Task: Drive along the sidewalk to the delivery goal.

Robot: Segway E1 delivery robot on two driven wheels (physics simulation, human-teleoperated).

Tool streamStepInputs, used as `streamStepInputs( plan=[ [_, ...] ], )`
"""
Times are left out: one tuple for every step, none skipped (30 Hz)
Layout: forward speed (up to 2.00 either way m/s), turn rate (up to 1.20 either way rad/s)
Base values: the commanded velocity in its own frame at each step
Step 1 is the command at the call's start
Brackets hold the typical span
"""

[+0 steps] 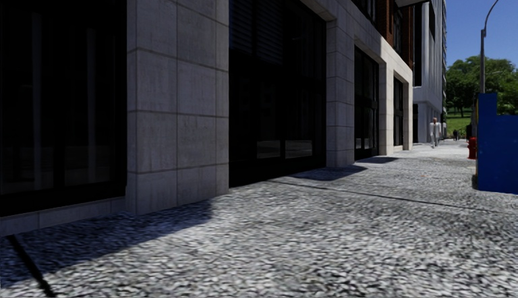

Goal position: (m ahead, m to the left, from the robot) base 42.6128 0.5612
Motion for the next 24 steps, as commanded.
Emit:
streamStepInputs(
  plan=[
    [1.2,-0.6],
    [1.2,-0.6],
    [1.23,-0.6],
    [1.26,-0.6],
    [1.27,-0.6],
    [1.32,-0.6],
    [1.32,-0.6],
    [1.39,-0.6],
    [1.47,-0.6],
    [1.51,-0.6],
    [1.51,-0.6],
    [1.54,-0.6],
    [1.59,-0.6],
    [1.66,-0.6],
    [1.66,-0.6],
    [1.73,-0.6],
    [1.78,-0.6],
    [1.87,-0.6],
    [2.0,-0.55],
    [2.0,-0.55],
    [2.0,-0.5],
    [2.0,-0.48],
    [2.0,-0.45],
    [2.0,-0.45]
  ],
)
